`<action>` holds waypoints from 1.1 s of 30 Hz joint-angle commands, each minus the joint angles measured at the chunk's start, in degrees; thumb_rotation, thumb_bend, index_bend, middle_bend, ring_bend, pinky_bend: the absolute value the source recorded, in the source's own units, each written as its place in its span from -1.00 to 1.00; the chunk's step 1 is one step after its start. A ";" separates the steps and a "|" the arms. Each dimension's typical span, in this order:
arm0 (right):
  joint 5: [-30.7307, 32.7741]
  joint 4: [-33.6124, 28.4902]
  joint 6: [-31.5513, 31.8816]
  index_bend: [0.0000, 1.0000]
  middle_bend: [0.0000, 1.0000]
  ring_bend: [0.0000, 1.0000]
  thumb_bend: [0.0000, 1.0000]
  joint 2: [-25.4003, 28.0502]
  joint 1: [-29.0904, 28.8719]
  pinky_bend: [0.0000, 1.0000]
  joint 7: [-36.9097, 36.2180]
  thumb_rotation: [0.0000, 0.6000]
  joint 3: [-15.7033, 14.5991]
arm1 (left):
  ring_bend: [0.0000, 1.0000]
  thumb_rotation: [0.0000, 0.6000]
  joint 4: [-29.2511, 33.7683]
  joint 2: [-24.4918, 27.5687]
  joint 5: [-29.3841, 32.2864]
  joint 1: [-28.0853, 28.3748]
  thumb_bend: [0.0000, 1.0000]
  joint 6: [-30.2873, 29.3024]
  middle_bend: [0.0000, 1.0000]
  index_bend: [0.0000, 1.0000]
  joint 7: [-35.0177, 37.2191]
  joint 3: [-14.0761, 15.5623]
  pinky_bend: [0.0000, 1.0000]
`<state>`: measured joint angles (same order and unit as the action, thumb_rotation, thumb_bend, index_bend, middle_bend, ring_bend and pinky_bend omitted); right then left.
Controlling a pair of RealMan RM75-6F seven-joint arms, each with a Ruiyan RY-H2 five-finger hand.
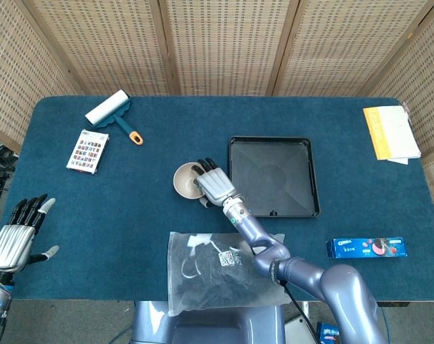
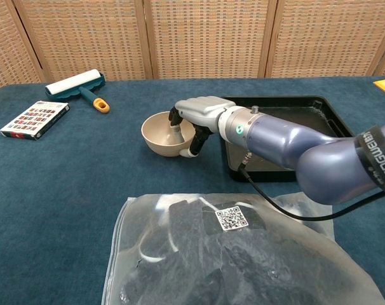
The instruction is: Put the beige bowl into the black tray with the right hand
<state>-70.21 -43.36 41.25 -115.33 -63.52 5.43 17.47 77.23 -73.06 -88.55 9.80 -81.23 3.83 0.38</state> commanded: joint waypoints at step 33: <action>1.38 -5.69 4.02 0.35 -0.55 -1.00 0.02 3.35 1.70 -0.79 5.97 1.00 0.48 | -1.00 1.00 0.30 -0.01 0.07 0.04 -0.64 0.54 -1.00 -1.00 -0.88 -0.05 -1.00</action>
<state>-68.79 -48.83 45.08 -112.18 -61.85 11.17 17.90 77.54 -73.06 -88.47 9.83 -80.69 2.95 0.34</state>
